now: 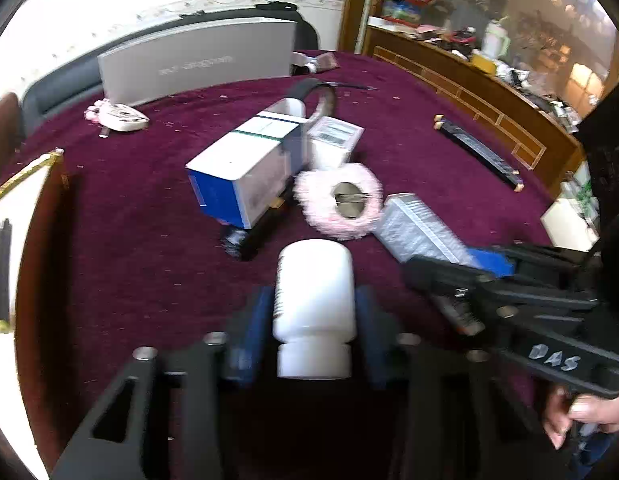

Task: Organize objects
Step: 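Lift the white bottle with the left gripper while the right holds the grey box, then carry the white bottle and grey box into the white tray and open both grippers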

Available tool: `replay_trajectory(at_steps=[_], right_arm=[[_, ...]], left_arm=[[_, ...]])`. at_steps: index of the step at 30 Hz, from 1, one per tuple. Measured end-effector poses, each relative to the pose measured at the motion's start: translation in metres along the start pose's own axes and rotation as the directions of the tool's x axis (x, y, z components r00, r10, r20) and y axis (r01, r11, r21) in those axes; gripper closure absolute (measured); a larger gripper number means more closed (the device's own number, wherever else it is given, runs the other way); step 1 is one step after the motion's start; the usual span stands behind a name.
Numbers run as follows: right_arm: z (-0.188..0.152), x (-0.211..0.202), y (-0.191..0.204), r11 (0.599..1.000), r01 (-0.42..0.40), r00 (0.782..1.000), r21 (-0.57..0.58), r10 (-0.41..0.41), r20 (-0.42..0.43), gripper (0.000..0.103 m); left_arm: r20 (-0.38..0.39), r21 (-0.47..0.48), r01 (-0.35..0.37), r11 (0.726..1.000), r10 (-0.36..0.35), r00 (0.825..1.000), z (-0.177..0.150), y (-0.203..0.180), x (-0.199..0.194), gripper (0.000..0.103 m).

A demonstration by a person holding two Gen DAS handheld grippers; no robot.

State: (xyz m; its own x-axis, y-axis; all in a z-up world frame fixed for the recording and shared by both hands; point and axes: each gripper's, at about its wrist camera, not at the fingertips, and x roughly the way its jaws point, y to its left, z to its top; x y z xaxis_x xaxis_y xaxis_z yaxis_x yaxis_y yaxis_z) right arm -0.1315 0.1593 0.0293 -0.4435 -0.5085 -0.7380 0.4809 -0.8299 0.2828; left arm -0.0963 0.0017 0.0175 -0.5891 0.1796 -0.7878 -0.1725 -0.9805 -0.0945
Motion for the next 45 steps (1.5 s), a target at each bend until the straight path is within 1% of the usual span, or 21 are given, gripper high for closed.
replay_trajectory(at_steps=[5, 10, 14, 20, 23, 26, 31, 34, 39, 41, 45], right_arm=[[0.004, -0.015, -0.012, 0.994, -0.072, 0.996, 0.077, 0.069, 0.051, 0.079], [0.005, -0.016, -0.008, 0.993, -0.086, 0.995, 0.075, 0.082, 0.054, 0.079], [0.006, -0.018, -0.008, 0.994, -0.083, 0.995, 0.073, 0.078, 0.069, 0.079], [0.006, -0.011, -0.012, 0.994, -0.073, 0.996, 0.083, 0.069, 0.052, 0.079], [0.007, -0.009, -0.014, 0.993, -0.073, 0.996, 0.088, 0.068, 0.051, 0.079], [0.007, -0.011, -0.017, 0.993, -0.065, 0.996, 0.100, 0.058, 0.070, 0.079], [0.009, -0.014, -0.024, 0.991, -0.027, 0.994, 0.129, 0.013, 0.107, 0.079], [0.008, -0.018, -0.021, 0.990, -0.017, 0.993, 0.138, 0.000, 0.120, 0.079], [0.006, -0.037, 0.008, 0.993, -0.050, 0.989, 0.110, 0.034, 0.144, 0.079], [0.007, -0.043, 0.022, 0.994, -0.066, 0.987, 0.086, 0.052, 0.155, 0.079], [0.011, -0.045, 0.050, 0.994, -0.099, 0.984, 0.055, 0.089, 0.151, 0.079]], left_arm=[[0.004, -0.019, 0.030, 0.999, -0.030, 1.000, 0.000, 0.004, -0.001, 0.074], [0.016, -0.032, 0.038, 0.999, -0.038, 0.999, 0.001, 0.008, -0.004, 0.074], [0.022, -0.029, 0.041, 0.999, -0.040, 0.999, 0.001, 0.007, -0.005, 0.074], [0.039, -0.025, 0.038, 0.999, -0.037, 0.999, 0.002, 0.008, -0.012, 0.073], [0.052, -0.025, 0.051, 0.998, -0.050, 0.997, 0.002, 0.007, -0.017, 0.073], [0.073, -0.028, 0.063, 0.998, -0.061, 0.995, 0.004, 0.007, -0.022, 0.073], [0.106, -0.056, 0.086, 0.995, -0.080, 0.991, 0.008, 0.013, -0.029, 0.073], [0.134, -0.091, 0.088, 0.992, -0.075, 0.988, 0.009, 0.020, -0.047, 0.073], [0.207, -0.124, 0.067, 0.990, -0.041, 0.977, -0.001, 0.043, -0.098, 0.073], [0.213, -0.151, 0.046, 0.988, -0.013, 0.977, -0.008, 0.059, -0.113, 0.073], [0.220, -0.213, 0.031, 0.976, 0.017, 0.975, -0.025, 0.094, -0.134, 0.073]])
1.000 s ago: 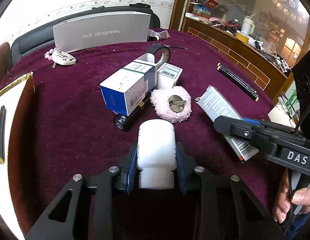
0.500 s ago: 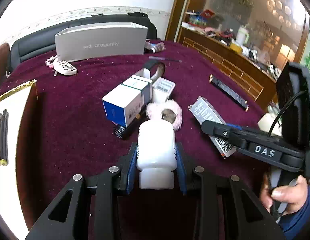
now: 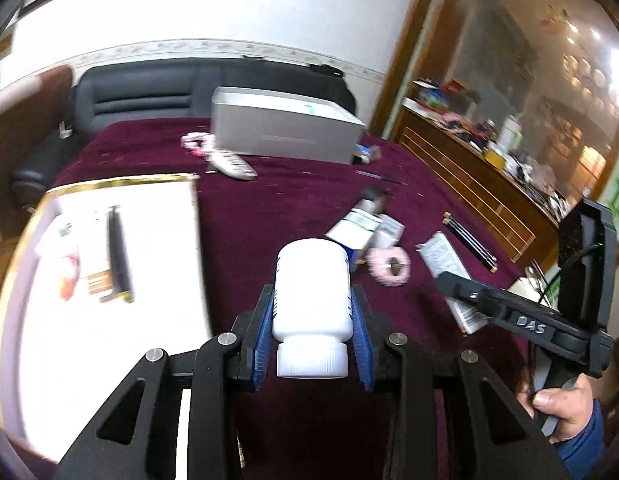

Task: Organize objects
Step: 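Carry the white bottle and grey box into the white tray and open both grippers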

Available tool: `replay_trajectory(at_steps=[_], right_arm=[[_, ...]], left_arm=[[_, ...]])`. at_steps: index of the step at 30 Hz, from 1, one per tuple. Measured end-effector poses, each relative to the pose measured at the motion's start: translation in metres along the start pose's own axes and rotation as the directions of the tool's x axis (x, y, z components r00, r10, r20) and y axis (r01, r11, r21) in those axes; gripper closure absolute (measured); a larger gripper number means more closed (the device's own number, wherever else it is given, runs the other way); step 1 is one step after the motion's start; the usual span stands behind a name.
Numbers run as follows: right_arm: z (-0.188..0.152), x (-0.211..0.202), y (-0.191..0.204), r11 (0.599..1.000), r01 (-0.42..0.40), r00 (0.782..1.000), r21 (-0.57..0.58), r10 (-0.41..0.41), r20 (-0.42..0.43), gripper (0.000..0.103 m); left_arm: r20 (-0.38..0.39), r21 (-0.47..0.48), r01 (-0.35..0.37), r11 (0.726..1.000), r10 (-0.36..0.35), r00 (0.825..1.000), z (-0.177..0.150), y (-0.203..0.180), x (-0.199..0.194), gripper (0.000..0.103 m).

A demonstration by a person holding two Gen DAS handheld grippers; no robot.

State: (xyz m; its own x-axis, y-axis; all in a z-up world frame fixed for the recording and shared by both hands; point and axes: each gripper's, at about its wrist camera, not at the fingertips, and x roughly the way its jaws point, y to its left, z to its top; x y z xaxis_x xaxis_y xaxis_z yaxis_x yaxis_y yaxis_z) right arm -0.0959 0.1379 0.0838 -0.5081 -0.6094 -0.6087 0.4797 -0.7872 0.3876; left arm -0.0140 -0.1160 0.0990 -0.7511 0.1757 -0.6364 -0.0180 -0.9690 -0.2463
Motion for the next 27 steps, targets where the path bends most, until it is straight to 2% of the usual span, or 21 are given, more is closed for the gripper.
replay_trajectory(at_steps=[6, 14, 21, 27], right_arm=[[-0.005, 0.012, 0.043, 0.998, -0.038, 0.998, -0.052, 0.036, -0.045, 0.078], [-0.008, 0.032, 0.102, 0.986, -0.098, 0.991, -0.137, 0.085, -0.099, 0.078], [-0.006, 0.065, 0.151, 0.969, -0.157, 0.977, -0.190, 0.125, -0.170, 0.078], [-0.001, 0.099, 0.186, 0.960, -0.171, 0.963, -0.221, 0.116, -0.243, 0.078]], left_arm=[[0.039, -0.083, -0.052, 0.995, 0.055, 0.998, -0.005, 0.053, -0.029, 0.073], [0.039, -0.173, -0.100, 0.980, 0.109, 0.993, -0.019, 0.110, -0.042, 0.073], [0.018, -0.208, -0.137, 0.969, 0.143, 0.990, -0.030, 0.146, -0.048, 0.073], [-0.008, -0.207, -0.174, 0.963, 0.176, 0.984, -0.023, 0.169, -0.045, 0.073]])
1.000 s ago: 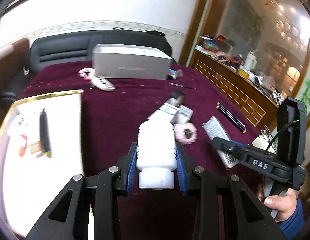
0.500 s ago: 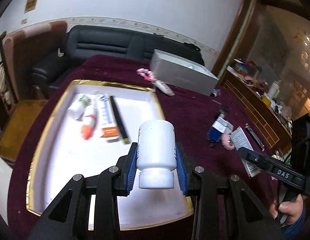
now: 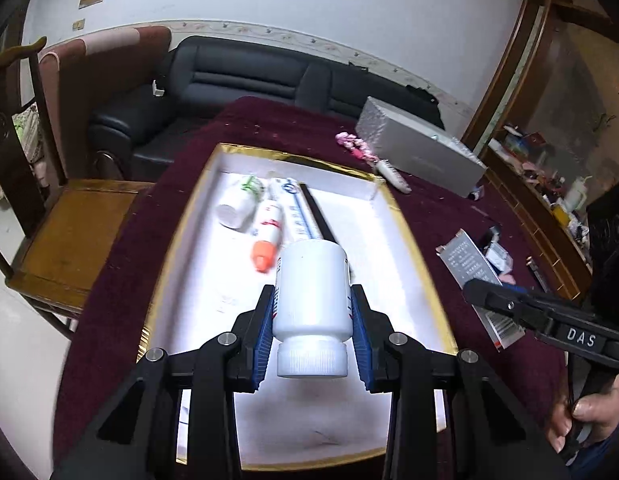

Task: Organize objects
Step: 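Carry the white bottle and grey box into the white tray and open both grippers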

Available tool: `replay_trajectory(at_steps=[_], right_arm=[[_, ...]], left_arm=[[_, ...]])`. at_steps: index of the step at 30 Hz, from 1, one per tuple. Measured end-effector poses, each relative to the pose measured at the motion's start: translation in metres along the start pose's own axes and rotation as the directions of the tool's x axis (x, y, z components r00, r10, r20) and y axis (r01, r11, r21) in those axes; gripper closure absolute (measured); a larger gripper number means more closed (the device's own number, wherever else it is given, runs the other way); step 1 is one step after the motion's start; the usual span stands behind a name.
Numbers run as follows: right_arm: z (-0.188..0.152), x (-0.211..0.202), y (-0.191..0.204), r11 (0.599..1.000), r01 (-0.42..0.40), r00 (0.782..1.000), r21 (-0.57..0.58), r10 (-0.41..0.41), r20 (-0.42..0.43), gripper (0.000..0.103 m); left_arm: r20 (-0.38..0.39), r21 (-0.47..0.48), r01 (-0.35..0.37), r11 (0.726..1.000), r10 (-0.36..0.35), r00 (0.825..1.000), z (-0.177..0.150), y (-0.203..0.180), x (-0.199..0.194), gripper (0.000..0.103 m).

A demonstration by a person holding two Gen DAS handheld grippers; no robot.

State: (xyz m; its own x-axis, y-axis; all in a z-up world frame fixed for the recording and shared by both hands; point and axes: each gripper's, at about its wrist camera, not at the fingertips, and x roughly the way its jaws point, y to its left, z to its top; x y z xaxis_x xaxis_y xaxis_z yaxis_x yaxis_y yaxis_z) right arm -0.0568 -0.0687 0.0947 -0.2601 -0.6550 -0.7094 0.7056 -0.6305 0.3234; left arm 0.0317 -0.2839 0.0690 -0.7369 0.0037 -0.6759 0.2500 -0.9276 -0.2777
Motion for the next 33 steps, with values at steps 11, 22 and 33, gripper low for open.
replay_trajectory(at_steps=[11, 22, 33], right_arm=[[0.050, 0.059, 0.008, 0.997, 0.081, 0.992, -0.014, -0.082, -0.091, 0.078], [0.085, 0.116, 0.005, 0.988, 0.155, 0.972, -0.022, -0.157, -0.173, 0.078], [0.101, 0.152, -0.010, 0.980, 0.200, 0.953, 0.017, -0.191, -0.234, 0.078]], left_arm=[[-0.118, 0.026, -0.066, 0.997, 0.069, 0.991, 0.030, 0.039, 0.032, 0.073], [-0.230, 0.032, -0.089, 0.996, 0.094, 0.969, 0.041, 0.051, 0.072, 0.073], [-0.275, 0.047, -0.114, 0.992, 0.123, 0.954, 0.051, 0.049, 0.091, 0.073]])
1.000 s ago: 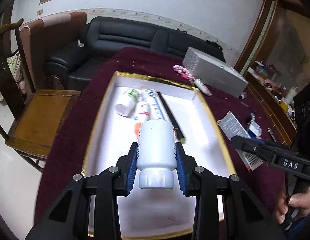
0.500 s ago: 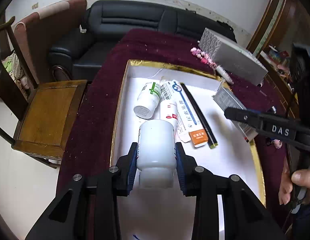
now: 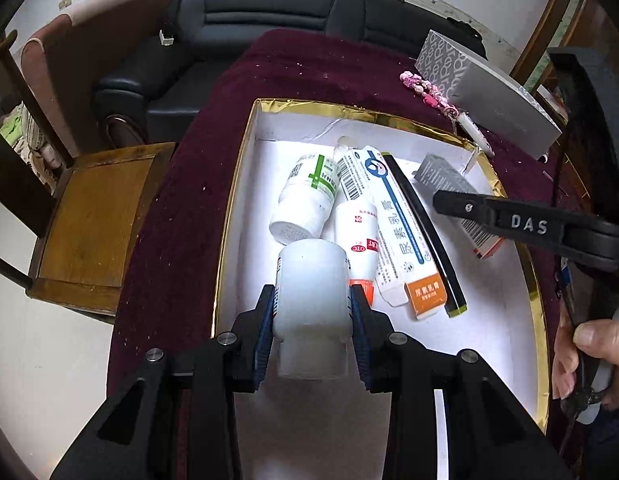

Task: Organize objects
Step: 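Carry the white bottle and grey box into the white tray and open both grippers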

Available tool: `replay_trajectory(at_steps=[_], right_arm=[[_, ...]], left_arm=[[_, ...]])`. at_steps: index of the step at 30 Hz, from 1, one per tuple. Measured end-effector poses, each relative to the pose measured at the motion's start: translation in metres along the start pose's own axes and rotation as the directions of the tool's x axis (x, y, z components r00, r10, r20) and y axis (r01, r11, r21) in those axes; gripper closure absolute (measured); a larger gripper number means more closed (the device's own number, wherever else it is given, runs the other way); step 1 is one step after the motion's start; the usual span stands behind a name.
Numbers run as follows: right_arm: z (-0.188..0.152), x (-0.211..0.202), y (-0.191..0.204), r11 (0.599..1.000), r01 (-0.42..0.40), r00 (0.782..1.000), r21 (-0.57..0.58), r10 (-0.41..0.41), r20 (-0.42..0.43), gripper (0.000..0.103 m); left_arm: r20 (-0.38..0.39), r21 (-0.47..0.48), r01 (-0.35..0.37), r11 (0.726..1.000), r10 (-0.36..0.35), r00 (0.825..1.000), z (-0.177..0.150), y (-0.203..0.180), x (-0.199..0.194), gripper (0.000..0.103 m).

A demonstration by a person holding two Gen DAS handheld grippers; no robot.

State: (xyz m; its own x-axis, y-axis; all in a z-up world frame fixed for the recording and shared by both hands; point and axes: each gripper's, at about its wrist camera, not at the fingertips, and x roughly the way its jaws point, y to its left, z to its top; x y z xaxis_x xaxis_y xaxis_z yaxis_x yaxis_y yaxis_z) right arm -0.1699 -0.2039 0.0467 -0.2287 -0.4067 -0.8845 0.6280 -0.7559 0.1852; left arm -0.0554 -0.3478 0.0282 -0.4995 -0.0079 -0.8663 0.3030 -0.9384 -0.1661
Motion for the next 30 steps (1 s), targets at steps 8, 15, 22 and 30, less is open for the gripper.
replay_trajectory(at_steps=[8, 15, 22, 30], right_arm=[[0.0005, 0.0087, 0.0058, 1.000, 0.005, 1.000, -0.009, -0.005, -0.010, 0.078], [-0.0003, 0.0098, 0.0061, 1.000, 0.002, 1.000, -0.005, -0.002, -0.012, 0.078], [0.0000, 0.0099, 0.0050, 1.000, -0.007, 1.000, 0.006, 0.007, -0.025, 0.078], [-0.0075, 0.0040, 0.0024, 0.999, -0.026, 0.999, 0.018, 0.027, -0.035, 0.078]], left_arm=[[-0.013, 0.002, -0.009, 1.000, 0.009, 1.000, 0.0087, 0.0016, 0.0036, 0.073], [-0.007, -0.001, 0.005, 1.000, -0.005, 1.000, 0.0086, 0.0027, 0.0039, 0.073], [-0.017, -0.004, 0.023, 1.000, -0.023, 1.000, 0.0084, 0.0040, 0.0028, 0.072], [-0.018, -0.019, 0.035, 0.999, -0.035, 0.999, 0.0012, 0.0069, -0.0049, 0.072]])
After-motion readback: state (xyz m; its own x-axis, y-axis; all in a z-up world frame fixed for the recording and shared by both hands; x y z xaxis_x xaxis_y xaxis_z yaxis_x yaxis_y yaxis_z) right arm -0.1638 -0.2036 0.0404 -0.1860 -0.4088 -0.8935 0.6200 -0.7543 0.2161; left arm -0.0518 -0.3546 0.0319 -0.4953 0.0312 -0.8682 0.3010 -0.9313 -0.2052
